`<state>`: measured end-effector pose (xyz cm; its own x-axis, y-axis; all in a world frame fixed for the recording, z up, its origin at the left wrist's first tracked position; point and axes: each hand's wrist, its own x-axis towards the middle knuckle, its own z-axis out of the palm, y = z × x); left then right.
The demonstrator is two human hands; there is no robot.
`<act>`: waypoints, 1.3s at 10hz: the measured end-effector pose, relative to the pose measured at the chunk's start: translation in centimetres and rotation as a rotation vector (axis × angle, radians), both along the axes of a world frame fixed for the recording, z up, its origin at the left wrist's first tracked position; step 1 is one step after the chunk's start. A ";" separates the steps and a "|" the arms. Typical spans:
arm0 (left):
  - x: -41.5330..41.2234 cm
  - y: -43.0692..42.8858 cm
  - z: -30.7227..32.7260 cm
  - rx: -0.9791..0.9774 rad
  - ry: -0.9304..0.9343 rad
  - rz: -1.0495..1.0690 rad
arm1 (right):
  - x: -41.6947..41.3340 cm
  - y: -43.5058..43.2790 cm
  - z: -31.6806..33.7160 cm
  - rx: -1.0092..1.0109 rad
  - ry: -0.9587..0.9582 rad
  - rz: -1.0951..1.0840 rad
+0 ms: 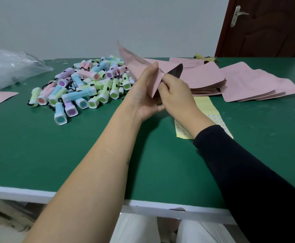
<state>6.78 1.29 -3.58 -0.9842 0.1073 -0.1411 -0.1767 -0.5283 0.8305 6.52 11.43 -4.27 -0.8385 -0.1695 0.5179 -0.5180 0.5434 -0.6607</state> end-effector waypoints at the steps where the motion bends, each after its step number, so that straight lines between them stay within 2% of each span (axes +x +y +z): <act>1: 0.0 -0.1 -0.1 0.022 0.015 -0.033 | -0.1 -0.5 -0.2 0.053 -0.089 -0.006; 3: 0.2 0.3 -0.3 0.057 0.050 -0.068 | -0.3 -0.6 -0.3 0.057 -0.140 -0.024; 4: 0.2 0.6 -0.4 0.073 0.111 -0.057 | -0.2 -0.8 -0.8 0.165 -0.154 -0.006; 5: 0.0 0.4 -0.3 0.155 0.124 -0.010 | 0.7 -1.3 -0.7 0.222 -0.096 0.032; 6: -0.5 -0.3 -0.5 0.195 0.116 0.008 | 1.3 -2.2 -0.4 0.383 -0.015 0.023; 7: -0.9 -1.0 -0.9 0.209 0.110 -0.025 | 1.2 -2.8 -0.1 0.431 -0.025 0.007; 9: -0.9 -1.2 -1.5 0.182 0.031 -0.206 | -0.1 -3.2 1.5 0.499 -0.344 -0.069; 10: -1.0 -0.9 -1.5 0.219 -0.013 -0.214 | -0.2 -3.1 1.7 0.498 -0.409 -0.066; 11: -1.0 -0.6 -1.5 0.293 -0.032 -0.159 | 0.0 -3.1 1.8 0.485 -0.382 -0.063; 12: -1.5 -1.8 -0.7 0.342 0.063 -0.039 | 0.6 -2.8 1.2 0.334 -0.047 0.051; 13: -2.2 -5.2 0.1 0.471 0.092 0.088 | 1.0 -2.1 0.6 0.059 0.234 0.077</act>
<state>4.59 -3.94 -3.50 -0.9985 0.0545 -0.0089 -0.0515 -0.8602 0.5073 7.47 9.36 -3.68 -0.6806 -0.2641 0.6834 -0.6942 0.5306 -0.4863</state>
